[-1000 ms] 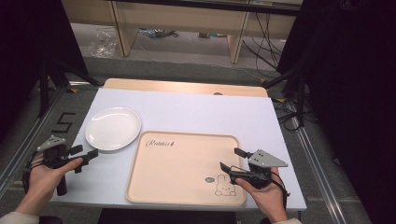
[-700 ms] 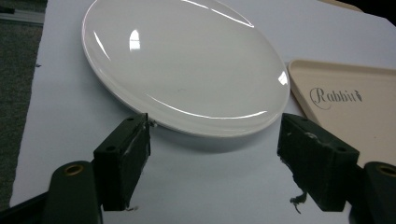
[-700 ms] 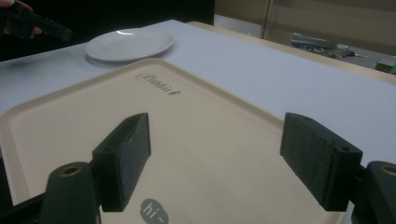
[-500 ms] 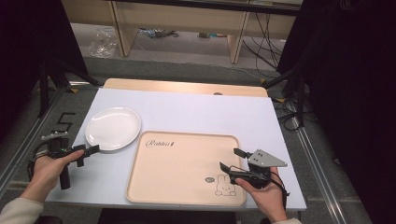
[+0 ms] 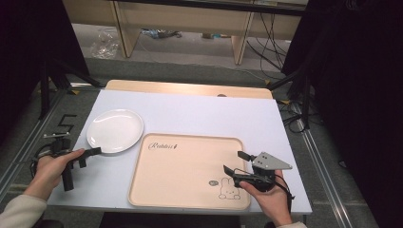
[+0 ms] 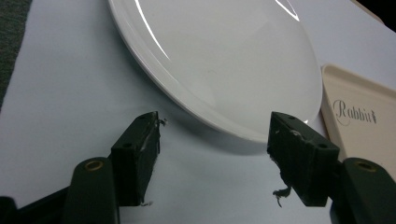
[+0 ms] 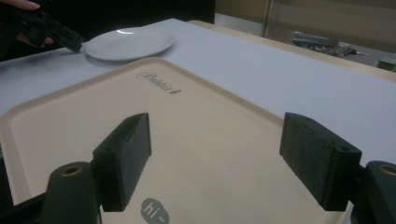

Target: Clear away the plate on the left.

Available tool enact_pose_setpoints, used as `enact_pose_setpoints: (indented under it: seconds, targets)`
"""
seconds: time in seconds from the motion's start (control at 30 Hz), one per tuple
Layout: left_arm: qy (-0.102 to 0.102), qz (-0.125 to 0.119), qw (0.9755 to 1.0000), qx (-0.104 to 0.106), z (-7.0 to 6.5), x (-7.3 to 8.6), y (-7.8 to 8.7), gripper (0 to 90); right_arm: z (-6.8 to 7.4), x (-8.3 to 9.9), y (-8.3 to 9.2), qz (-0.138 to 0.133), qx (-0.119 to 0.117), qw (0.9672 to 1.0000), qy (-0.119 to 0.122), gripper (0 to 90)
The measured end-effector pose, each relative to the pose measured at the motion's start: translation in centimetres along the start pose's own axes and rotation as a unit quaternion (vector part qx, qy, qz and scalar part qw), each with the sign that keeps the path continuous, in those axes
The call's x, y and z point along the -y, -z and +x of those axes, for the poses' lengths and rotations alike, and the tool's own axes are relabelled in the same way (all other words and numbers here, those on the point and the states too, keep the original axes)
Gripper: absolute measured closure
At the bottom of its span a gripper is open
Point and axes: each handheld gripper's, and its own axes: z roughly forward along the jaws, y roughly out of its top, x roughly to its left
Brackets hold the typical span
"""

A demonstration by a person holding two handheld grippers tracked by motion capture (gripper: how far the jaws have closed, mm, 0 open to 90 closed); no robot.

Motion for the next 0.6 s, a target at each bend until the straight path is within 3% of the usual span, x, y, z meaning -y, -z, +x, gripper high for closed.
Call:
enact_pose_setpoints:
  seconds: [0.23,0.27,0.33,0.6]
  targets:
    - [0.01,0.004,0.9999,-0.009,0.6,-1.0,-0.7,36.3,-0.1,0.0,0.1,0.007,0.002,1.0,0.002,25.7]
    - [0.023,0.003,0.9997,-0.007,0.6,-1.2,-0.8,36.4,-0.1,0.0,0.1,0.007,0.002,1.0,0.003,25.7]
    - [0.046,-0.002,0.999,0.004,0.9,-1.5,-1.0,37.0,0.2,0.0,0.0,0.013,-0.015,0.9995,-0.024,25.7]
    - [0.081,0.0,0.9966,0.016,1.3,-2.0,-1.4,40.4,0.0,0.1,-0.1,0.002,-0.003,1.0,-0.004,25.7]
